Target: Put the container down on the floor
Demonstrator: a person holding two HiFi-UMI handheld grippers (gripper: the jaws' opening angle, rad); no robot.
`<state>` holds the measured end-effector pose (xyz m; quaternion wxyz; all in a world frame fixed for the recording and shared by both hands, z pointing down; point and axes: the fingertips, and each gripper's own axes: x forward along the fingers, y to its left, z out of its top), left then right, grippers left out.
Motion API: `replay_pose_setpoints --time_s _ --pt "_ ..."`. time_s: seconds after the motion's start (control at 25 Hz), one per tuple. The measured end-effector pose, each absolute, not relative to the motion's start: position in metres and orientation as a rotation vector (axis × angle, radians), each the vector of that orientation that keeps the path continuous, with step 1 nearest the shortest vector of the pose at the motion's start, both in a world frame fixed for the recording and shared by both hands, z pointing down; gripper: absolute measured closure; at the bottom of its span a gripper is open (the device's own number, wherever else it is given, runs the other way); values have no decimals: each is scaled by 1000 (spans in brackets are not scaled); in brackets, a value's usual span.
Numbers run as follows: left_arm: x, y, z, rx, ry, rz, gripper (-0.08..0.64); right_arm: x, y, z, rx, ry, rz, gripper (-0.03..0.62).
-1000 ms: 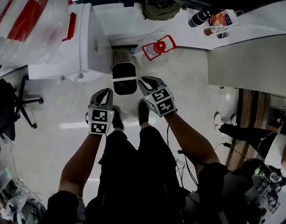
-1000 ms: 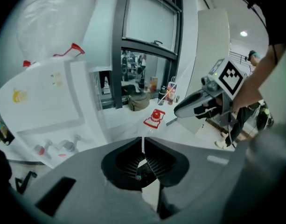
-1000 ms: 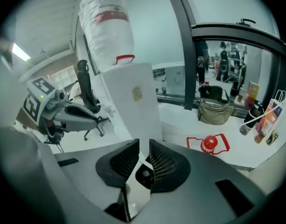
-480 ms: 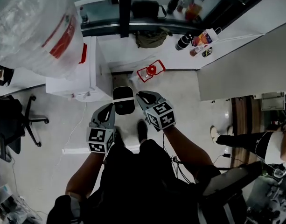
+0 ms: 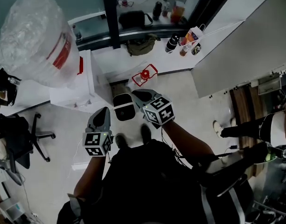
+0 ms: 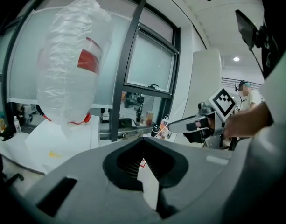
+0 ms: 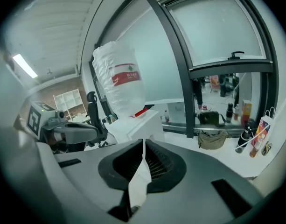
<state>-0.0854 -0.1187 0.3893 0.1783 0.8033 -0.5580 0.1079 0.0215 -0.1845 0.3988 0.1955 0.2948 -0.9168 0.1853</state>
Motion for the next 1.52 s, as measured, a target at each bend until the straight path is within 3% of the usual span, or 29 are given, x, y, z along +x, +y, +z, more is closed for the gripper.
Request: replay_pose_setpoints --time_s 0.48,1.52 --pt "-80 -122 345 2313 -1572 223 549 33 -182 334 918 -2646 375 583" --pt "-81 -122 326 2339 -1594 193 549 35 -184 308 929 -2691 295 584"
